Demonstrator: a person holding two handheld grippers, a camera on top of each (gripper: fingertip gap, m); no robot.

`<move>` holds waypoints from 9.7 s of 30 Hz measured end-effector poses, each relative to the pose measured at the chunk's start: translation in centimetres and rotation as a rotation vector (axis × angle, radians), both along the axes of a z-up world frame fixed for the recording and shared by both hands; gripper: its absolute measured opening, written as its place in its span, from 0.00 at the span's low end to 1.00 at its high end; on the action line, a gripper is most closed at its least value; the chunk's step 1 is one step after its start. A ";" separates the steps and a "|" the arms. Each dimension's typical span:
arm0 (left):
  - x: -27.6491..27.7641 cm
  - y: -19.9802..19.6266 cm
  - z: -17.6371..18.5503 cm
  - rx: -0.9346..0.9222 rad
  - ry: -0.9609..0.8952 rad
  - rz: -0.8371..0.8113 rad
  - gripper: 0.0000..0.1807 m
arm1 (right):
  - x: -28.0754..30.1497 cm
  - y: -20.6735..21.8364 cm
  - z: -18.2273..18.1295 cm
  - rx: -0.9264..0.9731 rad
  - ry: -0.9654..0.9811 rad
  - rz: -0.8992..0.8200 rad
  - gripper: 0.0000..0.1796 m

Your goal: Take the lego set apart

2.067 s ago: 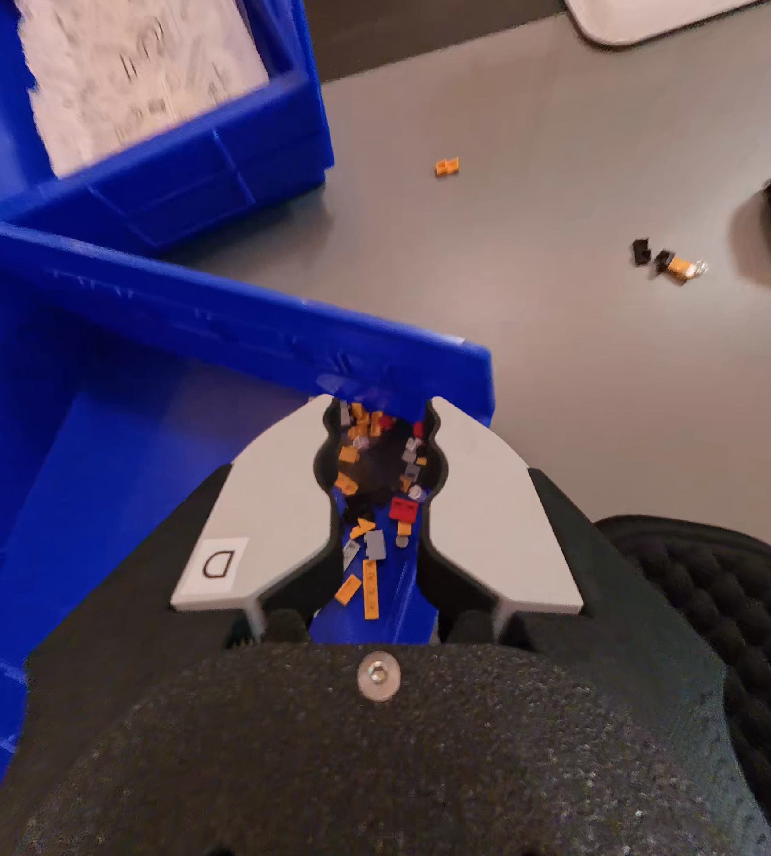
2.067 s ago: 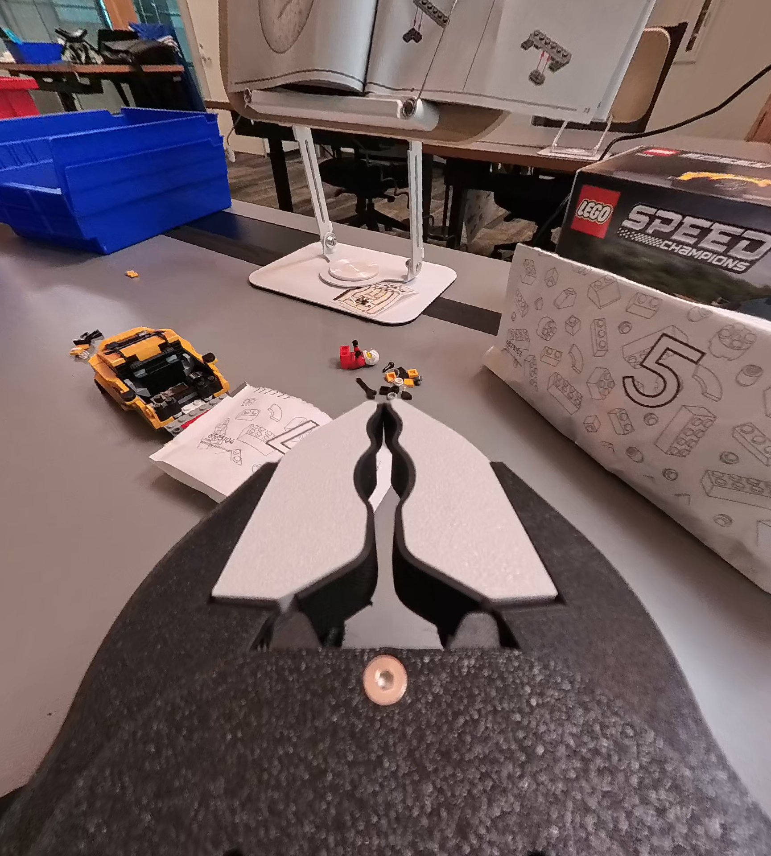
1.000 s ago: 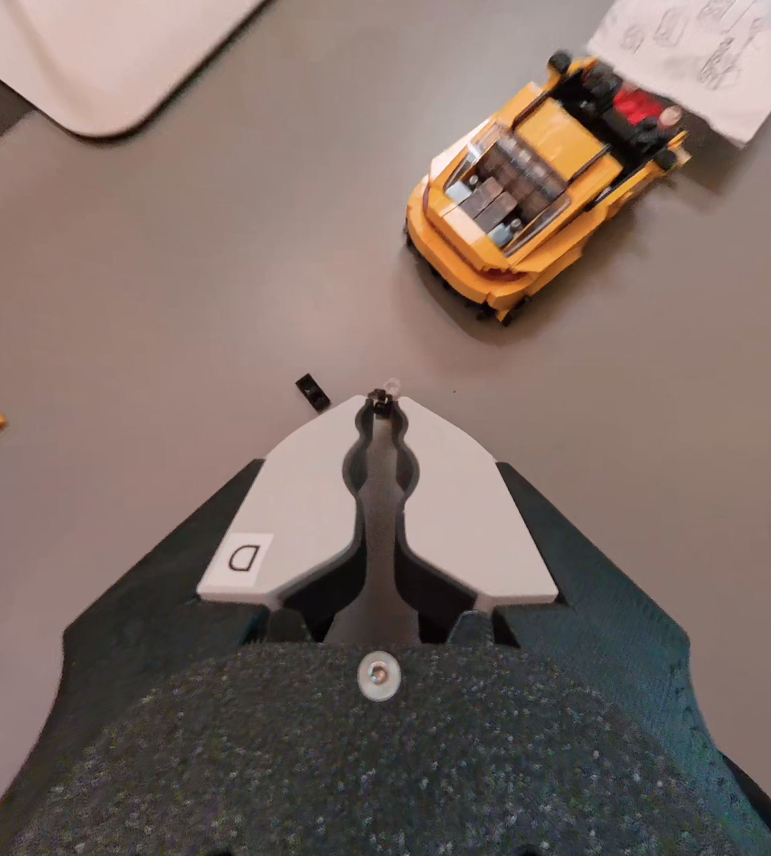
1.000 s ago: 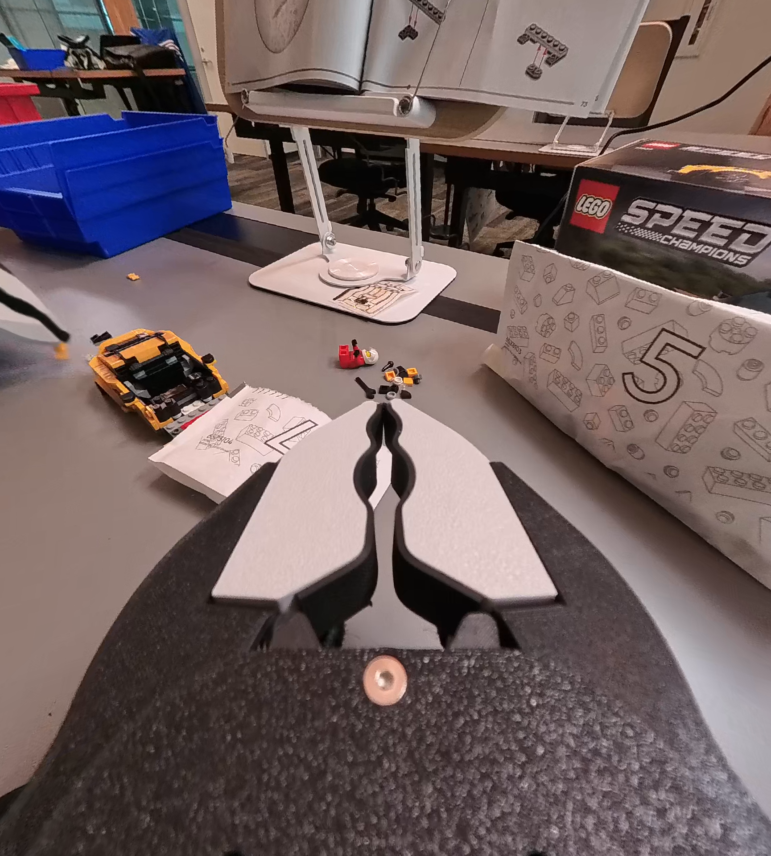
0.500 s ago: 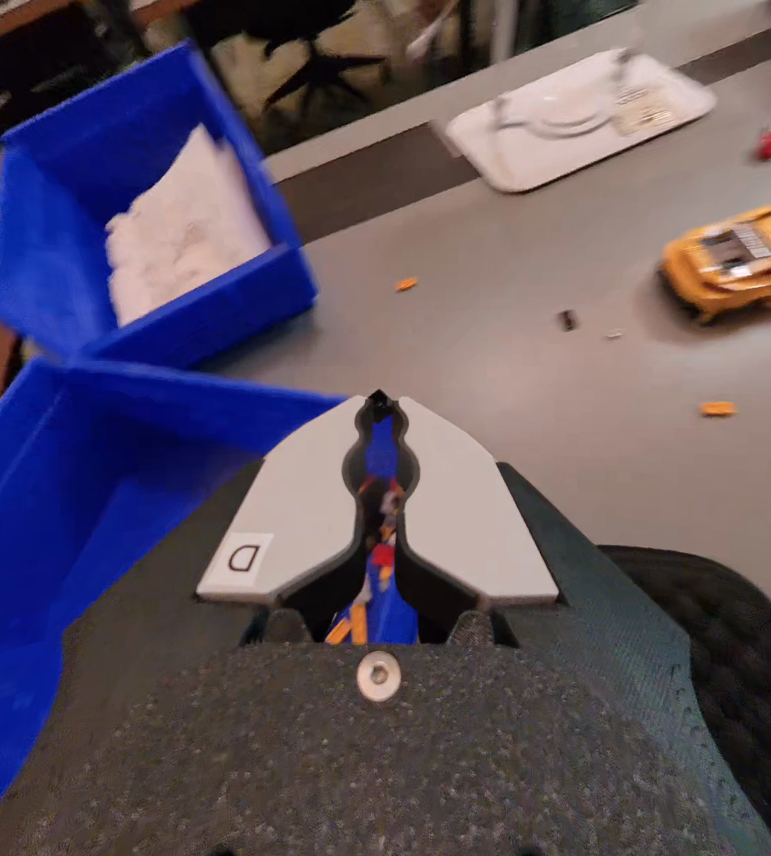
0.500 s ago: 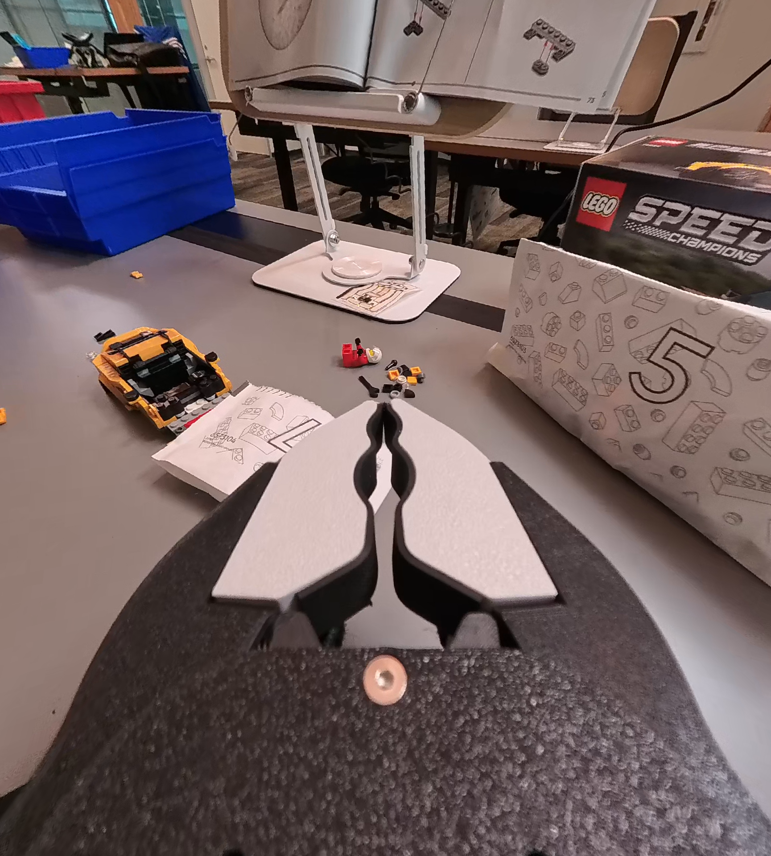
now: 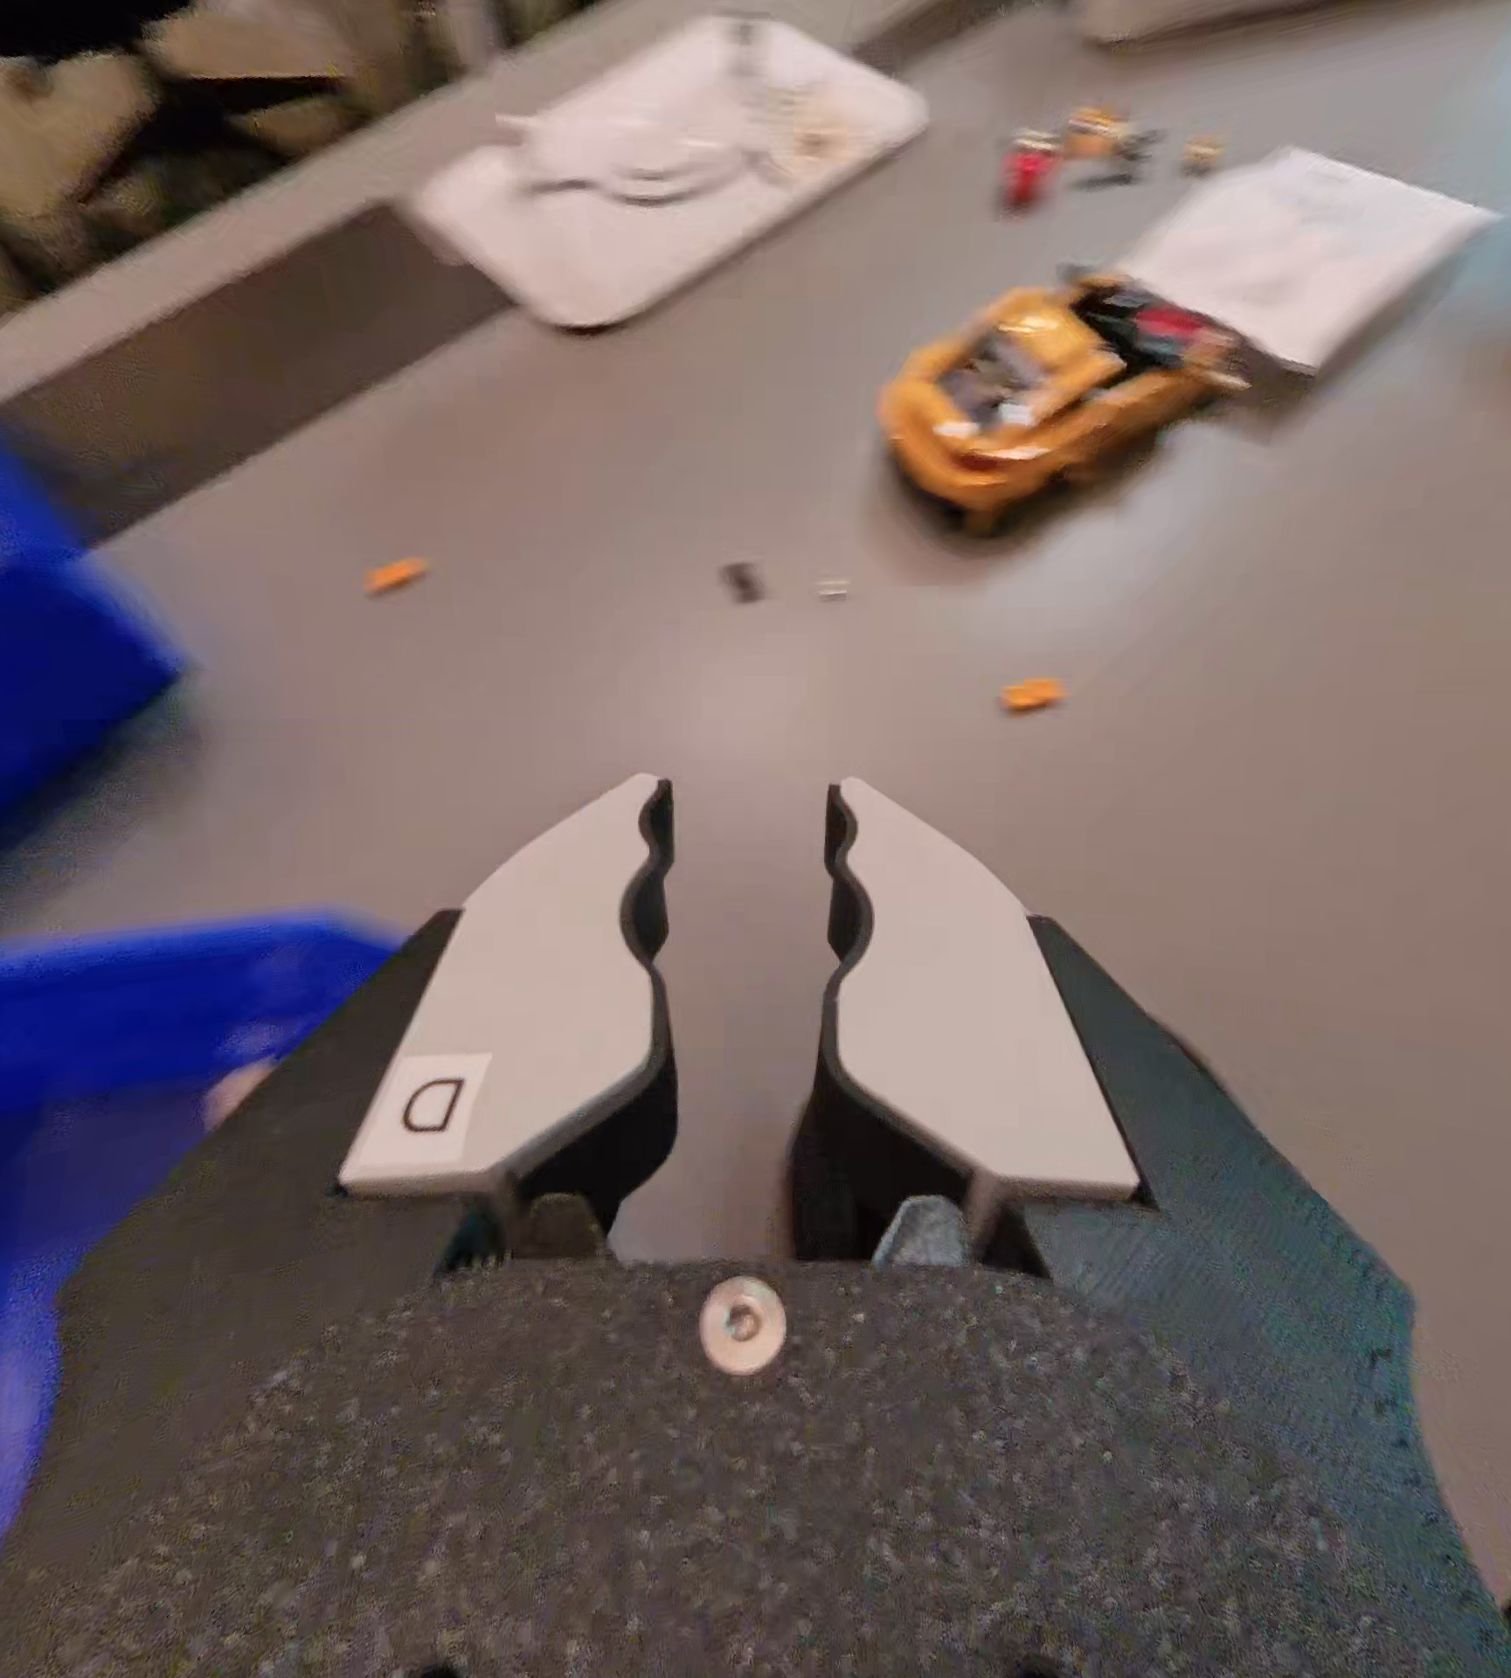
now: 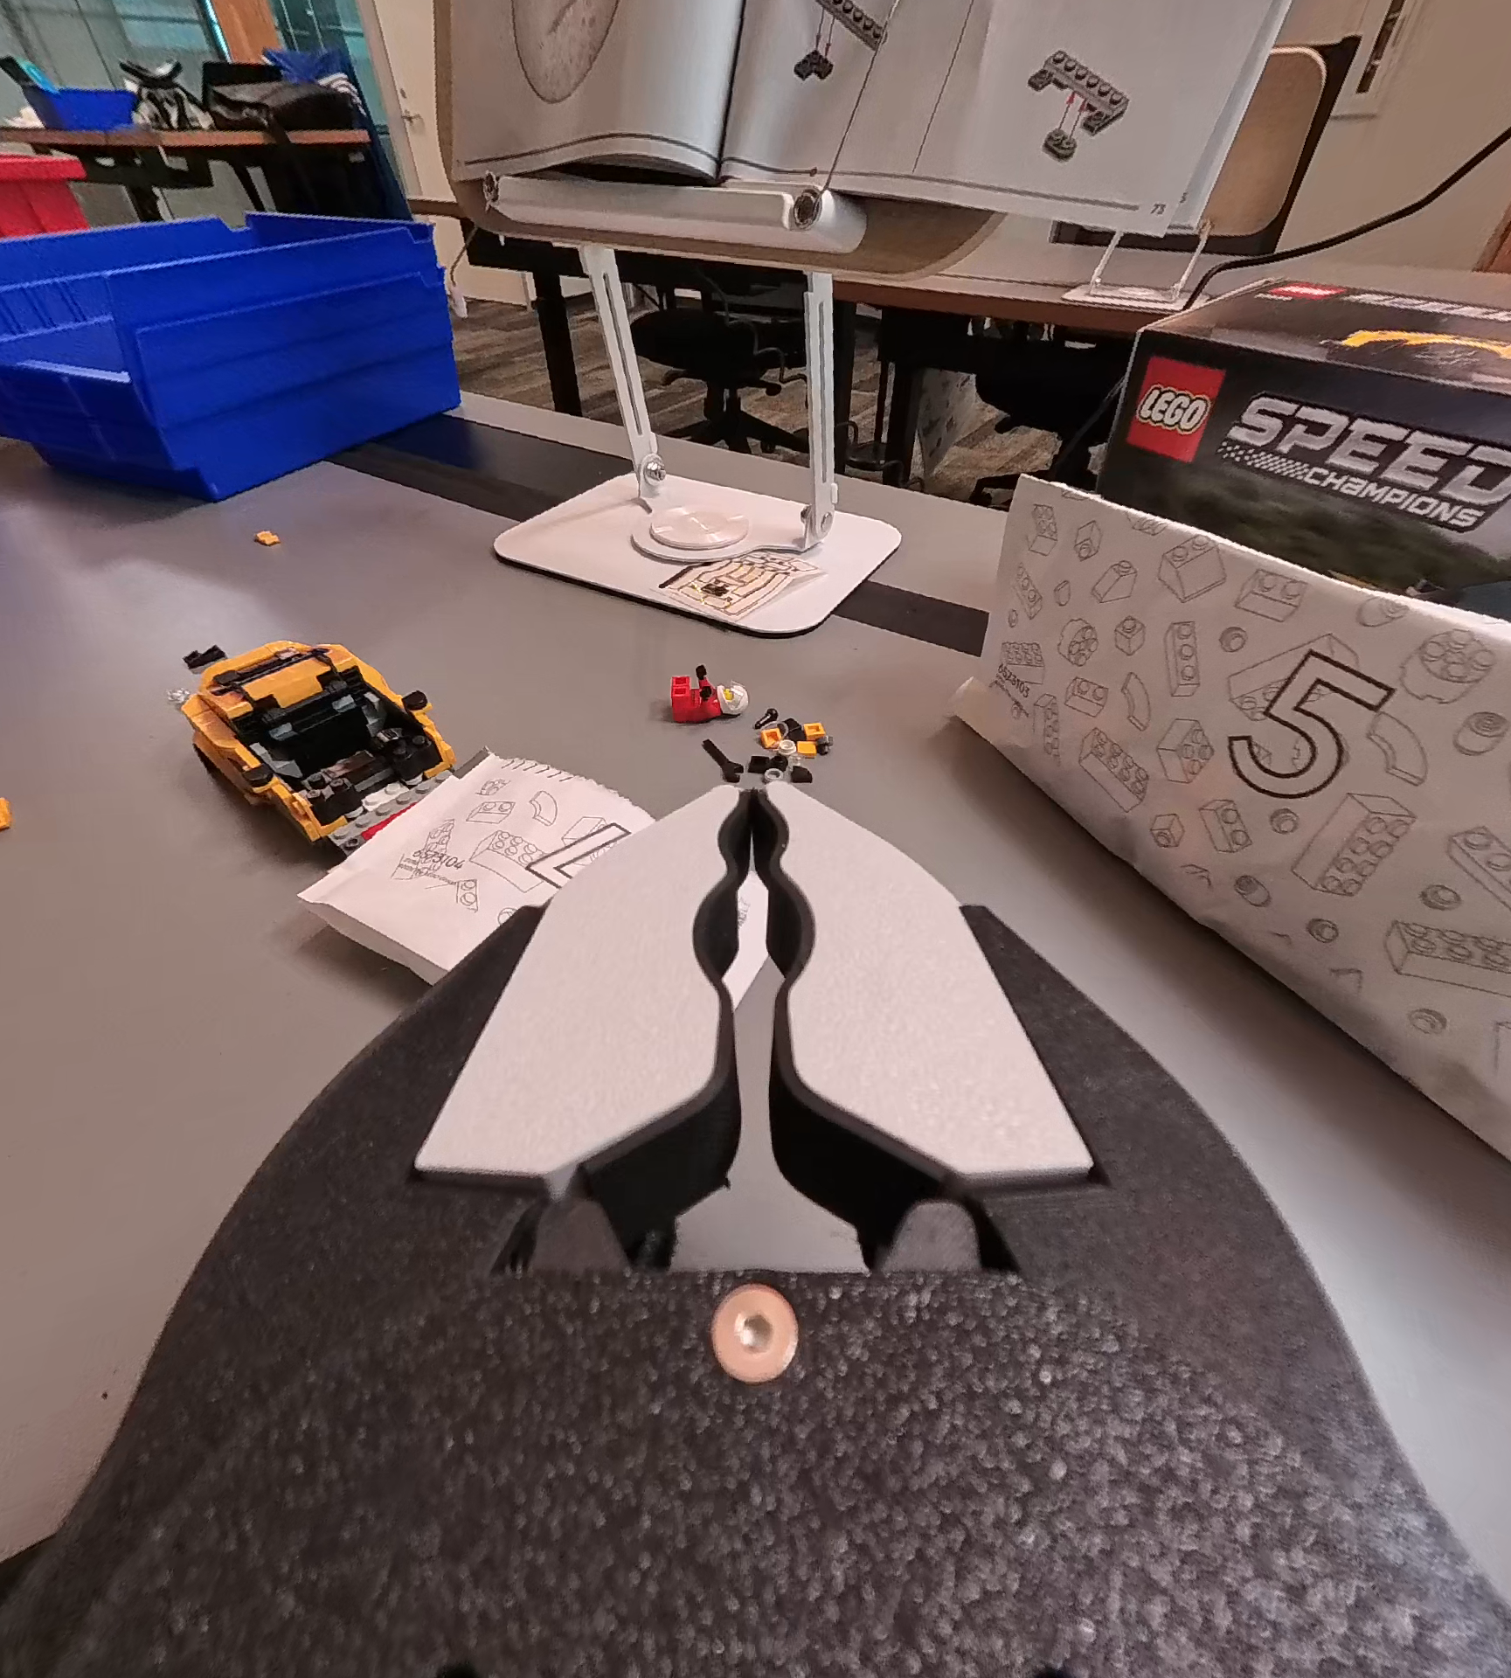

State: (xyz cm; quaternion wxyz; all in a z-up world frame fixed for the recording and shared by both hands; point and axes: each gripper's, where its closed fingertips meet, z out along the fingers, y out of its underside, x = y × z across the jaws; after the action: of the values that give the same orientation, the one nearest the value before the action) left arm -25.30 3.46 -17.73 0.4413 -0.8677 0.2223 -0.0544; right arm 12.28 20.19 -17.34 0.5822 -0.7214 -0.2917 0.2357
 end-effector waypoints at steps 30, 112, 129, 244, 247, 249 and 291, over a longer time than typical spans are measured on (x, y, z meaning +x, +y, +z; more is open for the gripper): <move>-11.1 0.2 -0.2 0.010 0.171 0.336 0.07 | -0.1 -0.1 -0.1 -0.003 0.000 0.007 0.00; 4.0 11.4 -8.8 -0.198 -0.028 0.113 0.04 | 2.8 1.2 2.0 0.088 0.041 -0.168 0.00; -13.8 -0.3 0.9 -0.055 0.024 0.657 0.28 | 2.9 1.5 1.6 0.074 0.044 -0.170 0.00; 20.4 -0.2 -4.0 0.036 -0.166 -0.707 0.00 | -12.3 -17.3 -4.6 0.075 -0.383 1.055 0.00; 19.9 -0.3 -3.8 0.047 -0.167 -0.699 0.00 | -11.8 -16.9 -4.6 0.100 -0.399 1.030 0.00; 18.7 -0.2 -3.4 0.054 -0.195 -0.664 0.00 | -11.0 -16.2 -4.4 0.106 -0.396 0.992 0.00; 16.5 -0.4 0.0 0.156 -0.228 -0.494 0.15 | -10.2 -15.5 -4.6 0.082 -0.360 0.913 0.00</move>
State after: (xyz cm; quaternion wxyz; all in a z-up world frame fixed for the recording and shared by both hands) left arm -8.84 3.01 -17.73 0.5022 -0.7388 0.3796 -0.2404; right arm 2.08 4.71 -21.92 0.3878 -0.5255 -0.6832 0.3267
